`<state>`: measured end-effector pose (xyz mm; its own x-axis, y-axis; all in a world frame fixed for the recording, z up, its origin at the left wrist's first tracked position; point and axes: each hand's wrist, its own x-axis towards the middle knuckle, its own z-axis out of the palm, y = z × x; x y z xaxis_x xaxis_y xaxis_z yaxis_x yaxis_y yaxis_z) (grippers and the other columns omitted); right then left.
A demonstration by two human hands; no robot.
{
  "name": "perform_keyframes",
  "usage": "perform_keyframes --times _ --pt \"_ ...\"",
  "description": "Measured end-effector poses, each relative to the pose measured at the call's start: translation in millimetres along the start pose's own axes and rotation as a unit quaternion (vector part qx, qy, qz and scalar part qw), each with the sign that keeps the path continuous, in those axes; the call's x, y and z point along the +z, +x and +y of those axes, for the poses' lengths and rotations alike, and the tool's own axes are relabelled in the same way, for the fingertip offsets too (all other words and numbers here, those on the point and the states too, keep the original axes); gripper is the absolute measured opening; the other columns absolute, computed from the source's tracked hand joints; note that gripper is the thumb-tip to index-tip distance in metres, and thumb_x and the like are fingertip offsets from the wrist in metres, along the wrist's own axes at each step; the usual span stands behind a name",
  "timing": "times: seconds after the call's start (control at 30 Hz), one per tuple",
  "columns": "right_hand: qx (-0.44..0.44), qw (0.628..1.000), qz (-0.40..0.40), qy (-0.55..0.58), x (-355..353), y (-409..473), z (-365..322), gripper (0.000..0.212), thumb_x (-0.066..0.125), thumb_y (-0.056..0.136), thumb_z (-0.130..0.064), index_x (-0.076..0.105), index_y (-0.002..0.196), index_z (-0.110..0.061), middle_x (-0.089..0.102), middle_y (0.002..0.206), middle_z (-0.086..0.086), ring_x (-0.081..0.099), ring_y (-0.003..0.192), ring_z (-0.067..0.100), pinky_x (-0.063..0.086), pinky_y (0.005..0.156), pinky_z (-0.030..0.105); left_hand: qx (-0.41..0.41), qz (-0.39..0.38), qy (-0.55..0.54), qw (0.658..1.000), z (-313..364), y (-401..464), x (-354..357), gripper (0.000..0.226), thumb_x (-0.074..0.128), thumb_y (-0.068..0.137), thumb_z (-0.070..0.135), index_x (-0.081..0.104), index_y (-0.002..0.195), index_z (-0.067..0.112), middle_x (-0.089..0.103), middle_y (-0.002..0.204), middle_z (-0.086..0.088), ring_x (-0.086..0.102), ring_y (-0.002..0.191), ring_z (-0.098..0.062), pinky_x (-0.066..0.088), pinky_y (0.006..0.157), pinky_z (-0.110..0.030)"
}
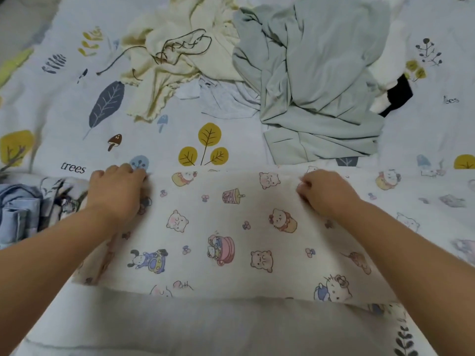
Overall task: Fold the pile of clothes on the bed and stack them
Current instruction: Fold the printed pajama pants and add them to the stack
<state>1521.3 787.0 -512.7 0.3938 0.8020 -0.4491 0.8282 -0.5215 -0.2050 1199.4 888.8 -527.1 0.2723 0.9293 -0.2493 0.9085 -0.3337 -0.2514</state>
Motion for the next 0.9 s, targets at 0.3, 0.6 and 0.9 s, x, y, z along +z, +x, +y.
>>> perform_keyframes --times 0.3,0.6,0.9 --pt "-0.015 0.983 0.179 0.029 35 -10 -24 0.067 0.049 0.091 -0.033 0.018 0.147 -0.016 0.027 0.145 0.016 0.024 0.135 0.032 0.028 0.103 0.047 -0.010 0.208 -0.140 0.968 14 -8 9 0.058 0.050 0.085 0.018 0.036 0.138 0.000 0.032 0.140 -0.033 0.030 0.129 -0.047 0.016 0.104 -0.059" --pt "-0.083 0.987 0.027 -0.133 97 -48 -9 0.069 0.015 0.094 -0.057 -0.018 0.147 -0.026 -0.020 0.155 0.012 -0.018 0.143 0.031 -0.009 0.112 0.053 -0.056 -0.006 -0.177 0.983 8 -48 56 0.072 0.039 0.092 0.044 0.008 0.150 0.013 0.004 0.156 -0.017 0.004 0.143 -0.033 0.014 0.109 -0.056" --pt "-0.145 0.984 -0.016 -0.098 64 -79 -8 0.048 0.029 0.099 -0.040 0.026 0.142 -0.018 0.017 0.154 0.004 0.013 0.142 0.021 0.015 0.115 0.038 -0.243 -0.065 -0.393 0.884 -4 -48 11 0.025 0.055 0.089 0.016 0.046 0.105 -0.002 0.049 0.080 -0.015 0.056 0.080 -0.036 0.038 0.066 -0.034"
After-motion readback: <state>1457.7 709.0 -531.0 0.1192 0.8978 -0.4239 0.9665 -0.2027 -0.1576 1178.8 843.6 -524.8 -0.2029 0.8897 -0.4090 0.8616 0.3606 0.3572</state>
